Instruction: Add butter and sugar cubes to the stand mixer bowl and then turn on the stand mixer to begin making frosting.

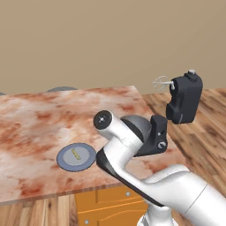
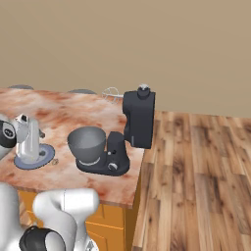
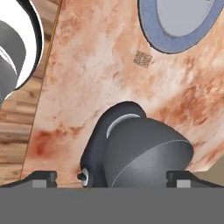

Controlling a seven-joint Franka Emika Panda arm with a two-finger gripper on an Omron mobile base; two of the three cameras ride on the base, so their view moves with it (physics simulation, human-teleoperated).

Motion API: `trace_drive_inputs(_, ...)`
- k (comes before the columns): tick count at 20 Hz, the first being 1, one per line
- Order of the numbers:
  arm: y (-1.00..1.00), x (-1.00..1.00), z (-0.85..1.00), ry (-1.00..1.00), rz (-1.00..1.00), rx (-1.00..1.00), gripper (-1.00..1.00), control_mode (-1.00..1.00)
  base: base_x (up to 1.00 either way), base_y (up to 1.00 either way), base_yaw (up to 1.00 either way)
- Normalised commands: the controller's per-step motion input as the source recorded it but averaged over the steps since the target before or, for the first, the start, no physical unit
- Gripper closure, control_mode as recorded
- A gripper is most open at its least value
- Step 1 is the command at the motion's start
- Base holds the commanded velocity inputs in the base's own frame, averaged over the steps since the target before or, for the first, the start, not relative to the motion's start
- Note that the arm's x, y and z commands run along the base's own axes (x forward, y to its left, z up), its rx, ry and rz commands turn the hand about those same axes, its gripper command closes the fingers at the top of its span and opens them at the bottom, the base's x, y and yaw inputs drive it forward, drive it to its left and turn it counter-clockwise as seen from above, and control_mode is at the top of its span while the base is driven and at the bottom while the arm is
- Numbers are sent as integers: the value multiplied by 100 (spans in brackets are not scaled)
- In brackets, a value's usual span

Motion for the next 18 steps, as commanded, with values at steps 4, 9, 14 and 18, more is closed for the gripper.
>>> trace_drive_inputs(4,3,-5,10,21,-10,11,-100,-100,0,0,0)
trace_drive_inputs(9,28,0,4,43,19,1,-100,-100,0,0,0)
trace_drive_inputs(14,27,0,0,30,44,0,-100,-100,0,0,0)
trace_drive_inputs(18,0,0,-15,1,54,0,-100,-100,0,0,0)
